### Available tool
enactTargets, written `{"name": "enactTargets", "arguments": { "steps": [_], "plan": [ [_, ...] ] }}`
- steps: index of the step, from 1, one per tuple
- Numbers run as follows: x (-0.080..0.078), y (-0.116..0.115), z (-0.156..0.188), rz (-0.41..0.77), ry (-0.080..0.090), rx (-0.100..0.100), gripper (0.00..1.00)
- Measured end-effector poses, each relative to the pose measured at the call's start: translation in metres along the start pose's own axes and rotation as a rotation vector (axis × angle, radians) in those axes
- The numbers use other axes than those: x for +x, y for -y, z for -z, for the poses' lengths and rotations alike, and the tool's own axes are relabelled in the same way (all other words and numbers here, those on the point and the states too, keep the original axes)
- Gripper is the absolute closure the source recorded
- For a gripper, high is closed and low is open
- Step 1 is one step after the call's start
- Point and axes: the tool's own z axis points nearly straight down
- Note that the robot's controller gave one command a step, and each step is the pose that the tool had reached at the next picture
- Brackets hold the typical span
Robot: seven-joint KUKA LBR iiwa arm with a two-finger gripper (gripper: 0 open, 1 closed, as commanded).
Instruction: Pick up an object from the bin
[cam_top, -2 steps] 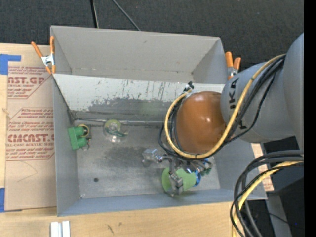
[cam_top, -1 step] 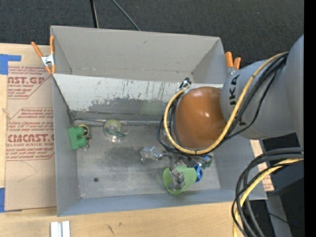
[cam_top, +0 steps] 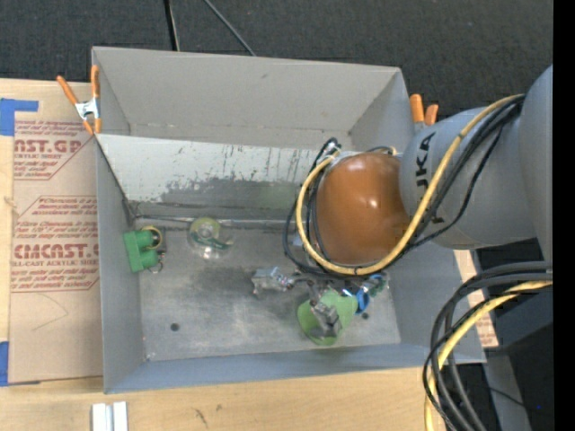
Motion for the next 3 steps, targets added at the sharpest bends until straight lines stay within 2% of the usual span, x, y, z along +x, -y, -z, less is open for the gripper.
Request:
{"name": "enactTargets", "arguments": {
  "steps": [1, 2, 3],
  "plan": [
    [0.002, -0.006, -0.003, 0.269, -0.003, -0.001, 0.00],
    [-0.017, 0.016, 0.027, 0.235, 0.007, 0.007, 0.00],
    [-0.017, 0.018, -0.019, 0.751, 0.002, 0.001, 0.00]
  ]
}}
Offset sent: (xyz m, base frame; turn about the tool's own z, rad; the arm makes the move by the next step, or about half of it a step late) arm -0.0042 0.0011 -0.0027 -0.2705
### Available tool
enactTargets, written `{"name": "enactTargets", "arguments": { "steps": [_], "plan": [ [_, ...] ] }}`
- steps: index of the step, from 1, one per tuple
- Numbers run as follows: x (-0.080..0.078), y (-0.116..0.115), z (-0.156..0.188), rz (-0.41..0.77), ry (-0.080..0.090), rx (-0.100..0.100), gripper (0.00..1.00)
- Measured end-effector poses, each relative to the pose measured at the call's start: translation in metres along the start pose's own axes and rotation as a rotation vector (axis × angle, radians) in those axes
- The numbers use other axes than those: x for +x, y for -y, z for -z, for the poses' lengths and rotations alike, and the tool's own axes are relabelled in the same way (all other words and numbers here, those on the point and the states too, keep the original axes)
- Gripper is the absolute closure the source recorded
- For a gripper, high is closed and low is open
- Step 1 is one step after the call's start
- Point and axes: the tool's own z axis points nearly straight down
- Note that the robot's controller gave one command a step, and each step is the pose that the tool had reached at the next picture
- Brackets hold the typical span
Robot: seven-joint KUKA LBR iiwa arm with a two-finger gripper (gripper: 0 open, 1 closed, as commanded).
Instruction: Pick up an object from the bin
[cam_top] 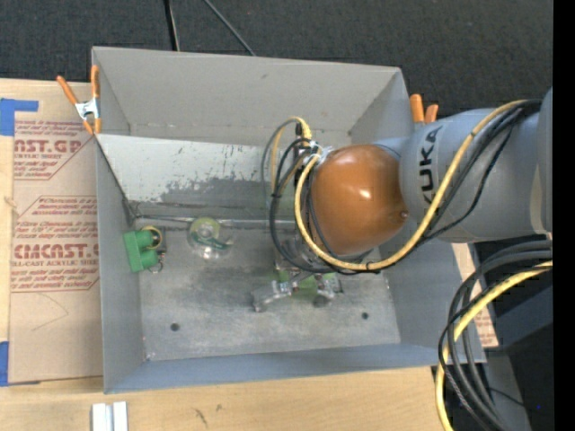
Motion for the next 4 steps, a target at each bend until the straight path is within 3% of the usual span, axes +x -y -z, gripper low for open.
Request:
{"name": "enactTargets", "arguments": {
  "steps": [1, 2, 3, 4],
  "plan": [
    [-0.014, 0.017, 0.001, -0.109, 0.003, 0.004, 0.00],
    [-0.001, 0.042, 0.002, -0.113, 0.001, 0.005, 0.00],
    [-0.002, 0.042, 0.002, -0.113, 0.003, 0.004, 1.00],
    [-0.076, 0.062, 0.122, -0.095, 0.005, 0.012, 1.00]
  ]
}}
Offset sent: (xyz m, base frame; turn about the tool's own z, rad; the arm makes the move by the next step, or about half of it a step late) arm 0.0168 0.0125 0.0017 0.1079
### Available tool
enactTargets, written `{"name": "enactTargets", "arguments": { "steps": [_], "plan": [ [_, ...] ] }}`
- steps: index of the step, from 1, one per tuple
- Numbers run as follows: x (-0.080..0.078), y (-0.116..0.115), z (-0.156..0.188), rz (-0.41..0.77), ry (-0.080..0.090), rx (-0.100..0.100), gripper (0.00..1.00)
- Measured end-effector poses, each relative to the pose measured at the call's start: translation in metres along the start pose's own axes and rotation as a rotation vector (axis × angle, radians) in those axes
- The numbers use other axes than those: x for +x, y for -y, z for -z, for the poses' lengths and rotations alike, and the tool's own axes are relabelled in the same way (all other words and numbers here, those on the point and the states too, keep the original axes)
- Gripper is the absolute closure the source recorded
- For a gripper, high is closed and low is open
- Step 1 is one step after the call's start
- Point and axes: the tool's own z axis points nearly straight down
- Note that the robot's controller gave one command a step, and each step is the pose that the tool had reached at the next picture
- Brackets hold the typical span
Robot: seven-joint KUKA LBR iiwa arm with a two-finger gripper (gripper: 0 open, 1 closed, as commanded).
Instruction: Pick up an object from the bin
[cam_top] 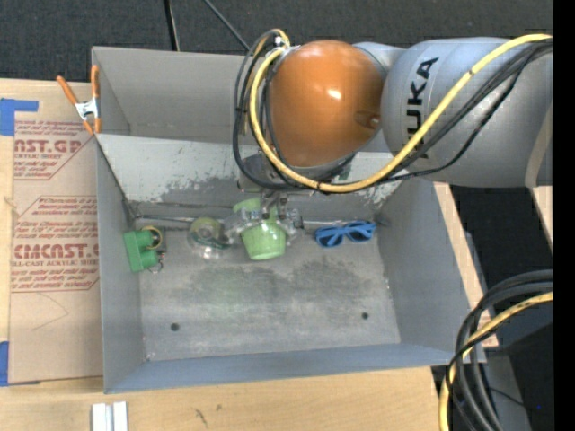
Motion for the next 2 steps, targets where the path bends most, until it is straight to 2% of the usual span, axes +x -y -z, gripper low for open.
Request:
{"name": "enactTargets", "arguments": {
  "steps": [1, 2],
  "plan": [
    [-0.0086, -0.0200, 0.0922, -0.265, -0.002, -0.002, 1.00],
    [0.0002, -0.0228, 0.0886, -0.027, -0.005, -0.008, 1.00]
  ]
}}
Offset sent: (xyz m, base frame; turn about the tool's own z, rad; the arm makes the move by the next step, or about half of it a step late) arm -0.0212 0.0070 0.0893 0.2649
